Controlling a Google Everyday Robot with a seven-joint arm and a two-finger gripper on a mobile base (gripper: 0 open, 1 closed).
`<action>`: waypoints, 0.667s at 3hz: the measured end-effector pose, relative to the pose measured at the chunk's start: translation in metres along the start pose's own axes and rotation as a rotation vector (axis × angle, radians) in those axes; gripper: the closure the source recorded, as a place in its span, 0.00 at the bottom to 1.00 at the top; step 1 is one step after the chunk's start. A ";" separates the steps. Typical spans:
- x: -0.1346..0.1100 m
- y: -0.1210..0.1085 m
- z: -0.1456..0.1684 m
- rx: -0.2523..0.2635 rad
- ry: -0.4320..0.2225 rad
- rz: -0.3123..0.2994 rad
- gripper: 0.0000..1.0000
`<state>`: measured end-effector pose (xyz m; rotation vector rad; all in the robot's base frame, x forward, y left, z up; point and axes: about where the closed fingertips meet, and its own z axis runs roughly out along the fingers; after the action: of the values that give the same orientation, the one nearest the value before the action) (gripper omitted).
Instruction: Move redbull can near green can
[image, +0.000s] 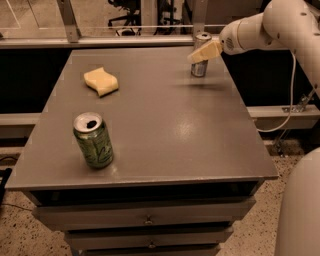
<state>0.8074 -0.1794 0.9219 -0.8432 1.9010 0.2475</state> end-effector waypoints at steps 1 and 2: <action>0.003 0.005 0.007 -0.037 -0.012 0.044 0.26; 0.004 0.008 0.011 -0.069 -0.025 0.079 0.49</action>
Offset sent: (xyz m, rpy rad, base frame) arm -0.0004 0.0071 -0.0086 0.1463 0.0766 0.0358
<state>0.8085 -0.1697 0.9113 -0.8084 1.9139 0.3721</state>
